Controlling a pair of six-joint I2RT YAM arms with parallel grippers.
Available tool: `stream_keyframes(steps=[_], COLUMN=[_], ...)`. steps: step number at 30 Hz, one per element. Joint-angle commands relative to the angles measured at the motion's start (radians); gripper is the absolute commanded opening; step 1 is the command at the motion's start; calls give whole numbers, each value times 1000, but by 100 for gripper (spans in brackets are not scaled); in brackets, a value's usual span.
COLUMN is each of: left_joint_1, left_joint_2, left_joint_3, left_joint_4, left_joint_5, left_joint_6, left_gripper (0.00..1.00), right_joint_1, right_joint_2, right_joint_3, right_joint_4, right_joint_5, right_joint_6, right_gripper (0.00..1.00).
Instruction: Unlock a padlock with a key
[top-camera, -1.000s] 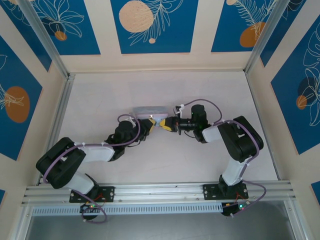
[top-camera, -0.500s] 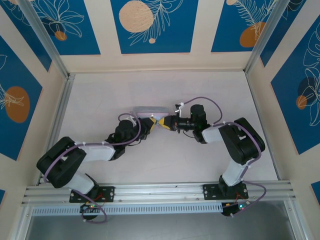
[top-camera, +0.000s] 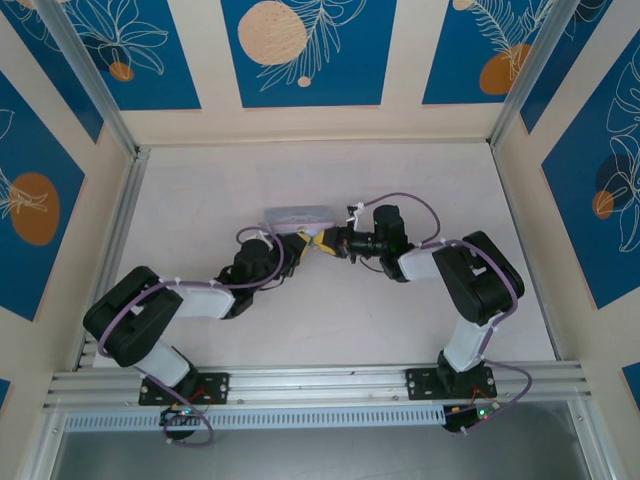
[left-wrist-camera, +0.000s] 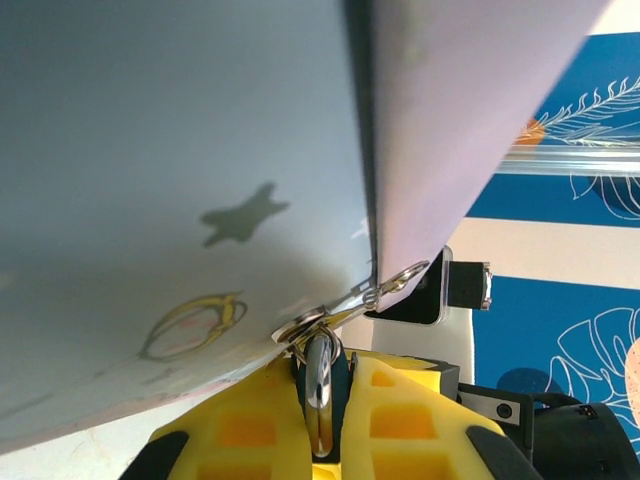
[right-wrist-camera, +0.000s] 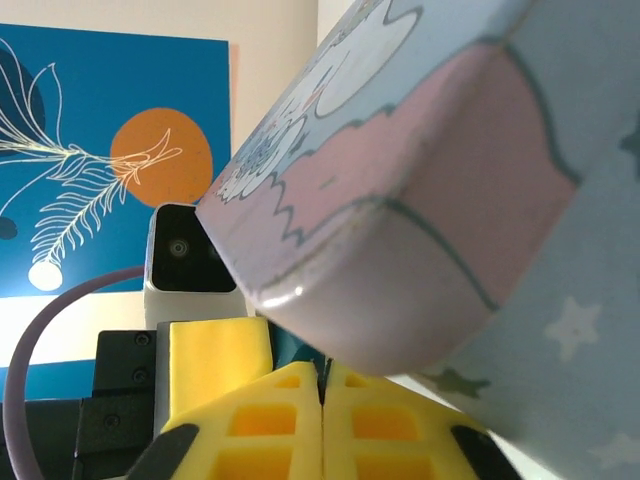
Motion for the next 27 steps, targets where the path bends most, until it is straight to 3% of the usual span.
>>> stream_keyframes(steps=[1,8,11,15,19,23,27], left_joint_1=[-67,-45,-38,-37,-37,-35,-35], left_joint_2=[1,47,72,91,97,98,97], left_joint_3=[-1,3,19,40,57,73,95], left_joint_4=[-12,-26,-25,-38,-65,-106,-160], left_joint_5=[132,51,45,51,66,88,114], left_joint_6=[21,34,34,42,54,51,38], left_gripper=[0,0,0,0,0,0,0], right_joint_1=[37,5,-13,-11,20,76,147], right_joint_2=[-25,-159,-247,-395,-508,-526,-485], right_joint_3=[67,23,-7,-22,18,84,134], right_joint_4=[-10,-278,-440,-711,-971,-1122,-1163], right_joint_5=[13,36,48,116,270,459,607], right_joint_6=[-22,-140,-216,-352,-541,-717,-842], right_gripper=[22,68,80,82,80,71,57])
